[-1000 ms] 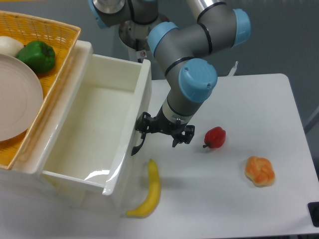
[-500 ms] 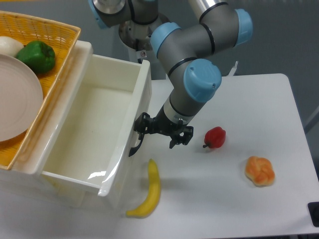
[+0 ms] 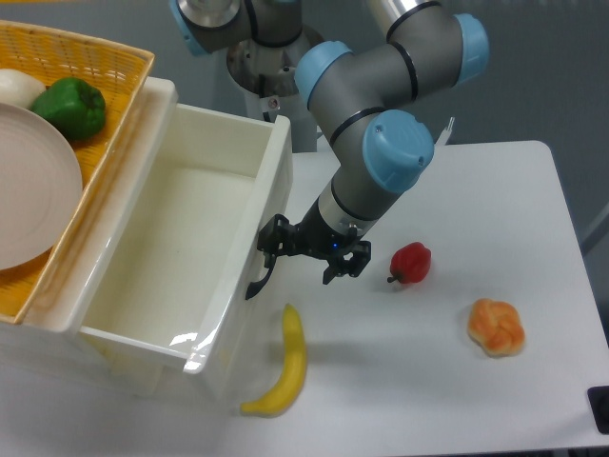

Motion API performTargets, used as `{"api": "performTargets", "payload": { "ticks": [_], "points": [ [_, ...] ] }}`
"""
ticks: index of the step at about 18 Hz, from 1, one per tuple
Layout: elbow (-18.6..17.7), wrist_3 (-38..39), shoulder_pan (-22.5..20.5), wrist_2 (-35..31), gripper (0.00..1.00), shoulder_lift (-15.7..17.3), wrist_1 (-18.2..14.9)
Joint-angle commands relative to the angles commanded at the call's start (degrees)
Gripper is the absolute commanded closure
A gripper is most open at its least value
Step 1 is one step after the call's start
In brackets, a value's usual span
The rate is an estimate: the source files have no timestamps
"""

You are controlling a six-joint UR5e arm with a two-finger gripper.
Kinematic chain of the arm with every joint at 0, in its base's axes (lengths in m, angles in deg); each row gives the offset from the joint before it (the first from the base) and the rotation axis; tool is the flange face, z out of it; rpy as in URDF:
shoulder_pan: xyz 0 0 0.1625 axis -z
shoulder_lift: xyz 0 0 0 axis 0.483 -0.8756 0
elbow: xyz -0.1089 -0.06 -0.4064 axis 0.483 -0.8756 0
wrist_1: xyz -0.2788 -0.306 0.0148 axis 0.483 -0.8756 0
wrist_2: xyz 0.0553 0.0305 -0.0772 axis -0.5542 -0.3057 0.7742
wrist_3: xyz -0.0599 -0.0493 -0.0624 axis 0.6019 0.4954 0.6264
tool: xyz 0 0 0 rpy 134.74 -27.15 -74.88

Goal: Slide open the top white drawer

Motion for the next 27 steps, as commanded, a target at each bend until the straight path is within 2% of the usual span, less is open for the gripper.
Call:
{"api": "performTargets", "payload": {
  "ticks": [16,19,22,24,27],
  "points": [
    [0.61,-0.26,-2.63,3.08,0.0,0.53,0.26],
    [0.96,-0.61,-3.69,2.47,0.0,0.53,2.45],
    [0.96,-2.1,-3.87,-1.47,0.0,0.18,5.79],
    [0.96,-5.86,-3.87,-7.44,0.0,0.0,7.64],
    [0.61,-14.04,-5.26,-13.17,0.0,-0.35,7.82]
  ]
}}
